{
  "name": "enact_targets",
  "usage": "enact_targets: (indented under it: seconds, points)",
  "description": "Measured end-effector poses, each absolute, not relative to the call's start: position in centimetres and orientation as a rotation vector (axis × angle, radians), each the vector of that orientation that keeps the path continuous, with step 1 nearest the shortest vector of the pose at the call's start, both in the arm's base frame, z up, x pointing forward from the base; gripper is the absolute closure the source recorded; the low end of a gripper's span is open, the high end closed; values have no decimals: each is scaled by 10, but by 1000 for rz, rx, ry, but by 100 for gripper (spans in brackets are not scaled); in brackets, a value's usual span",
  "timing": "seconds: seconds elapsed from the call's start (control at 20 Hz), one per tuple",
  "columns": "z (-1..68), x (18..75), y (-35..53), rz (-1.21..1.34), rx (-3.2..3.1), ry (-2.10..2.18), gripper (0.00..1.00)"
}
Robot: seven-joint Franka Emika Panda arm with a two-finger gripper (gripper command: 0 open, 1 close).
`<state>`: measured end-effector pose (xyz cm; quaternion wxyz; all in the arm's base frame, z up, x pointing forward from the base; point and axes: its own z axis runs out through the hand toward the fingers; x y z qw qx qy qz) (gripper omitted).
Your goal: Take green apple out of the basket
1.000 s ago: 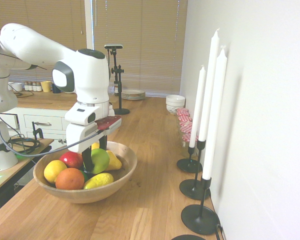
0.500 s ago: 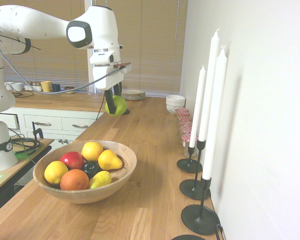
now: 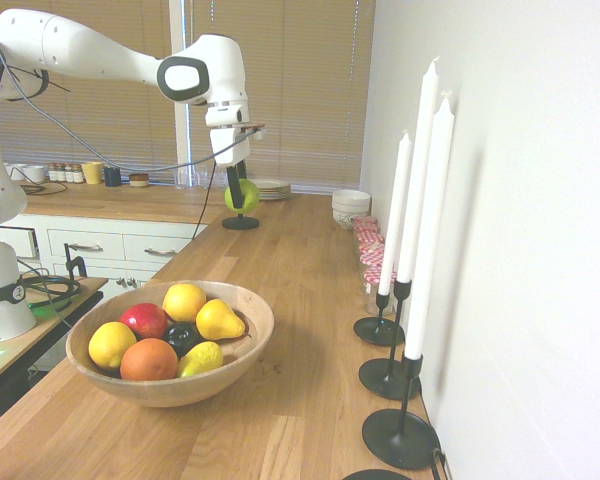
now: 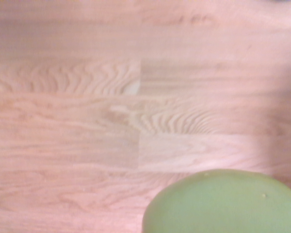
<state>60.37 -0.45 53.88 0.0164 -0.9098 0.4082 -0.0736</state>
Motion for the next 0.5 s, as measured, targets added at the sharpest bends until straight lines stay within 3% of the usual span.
enact_targets:
  seconds: [0.5]
  points:
    - [435,614,-5,-131,-2827,1357,100]
